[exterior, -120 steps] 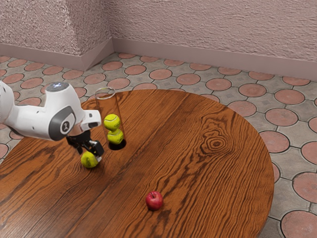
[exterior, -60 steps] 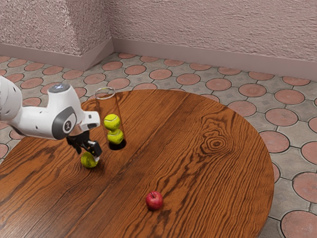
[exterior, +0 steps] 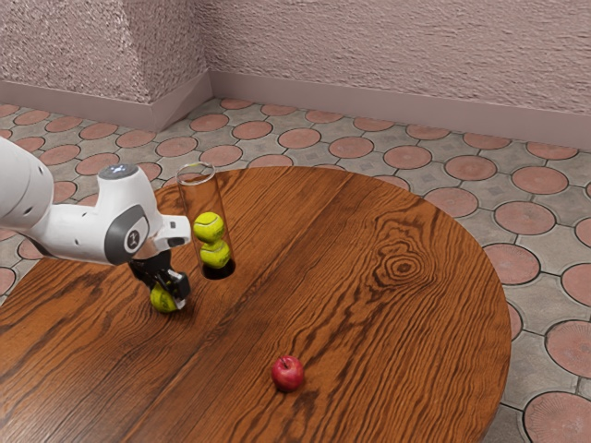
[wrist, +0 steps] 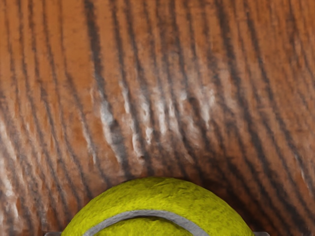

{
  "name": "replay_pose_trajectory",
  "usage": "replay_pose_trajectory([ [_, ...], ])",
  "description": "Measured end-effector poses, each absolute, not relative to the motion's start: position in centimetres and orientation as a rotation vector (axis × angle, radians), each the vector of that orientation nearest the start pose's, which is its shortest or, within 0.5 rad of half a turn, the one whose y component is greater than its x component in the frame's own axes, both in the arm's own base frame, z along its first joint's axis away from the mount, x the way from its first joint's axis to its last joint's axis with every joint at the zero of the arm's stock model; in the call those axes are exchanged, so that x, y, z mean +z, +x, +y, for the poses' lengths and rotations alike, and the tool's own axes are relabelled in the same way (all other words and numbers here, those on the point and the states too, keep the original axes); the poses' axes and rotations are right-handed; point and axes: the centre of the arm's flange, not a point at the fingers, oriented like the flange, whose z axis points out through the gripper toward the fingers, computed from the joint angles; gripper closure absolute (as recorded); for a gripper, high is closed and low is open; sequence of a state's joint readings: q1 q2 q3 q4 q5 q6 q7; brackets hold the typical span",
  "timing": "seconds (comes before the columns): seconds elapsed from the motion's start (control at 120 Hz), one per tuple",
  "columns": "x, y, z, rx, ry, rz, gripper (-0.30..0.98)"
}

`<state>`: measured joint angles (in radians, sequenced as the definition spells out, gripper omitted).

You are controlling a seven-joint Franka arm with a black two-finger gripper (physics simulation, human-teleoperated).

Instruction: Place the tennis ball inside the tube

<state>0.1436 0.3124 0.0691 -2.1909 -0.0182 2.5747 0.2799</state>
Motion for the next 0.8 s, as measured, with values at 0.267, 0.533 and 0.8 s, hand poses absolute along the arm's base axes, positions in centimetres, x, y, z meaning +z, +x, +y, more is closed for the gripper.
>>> replay_pose_trajectory([
  [0.267, 27.3, 55.2, 12.0, -0.116, -3.114, 0.093, 0.32],
  [0.533, 40.2, 54.0, 10.5, -0.186, -3.128, 0.092, 0.38],
  [0.8, 52.6, 54.2, 9.9, -0.276, -3.123, 0.105, 0.37],
])
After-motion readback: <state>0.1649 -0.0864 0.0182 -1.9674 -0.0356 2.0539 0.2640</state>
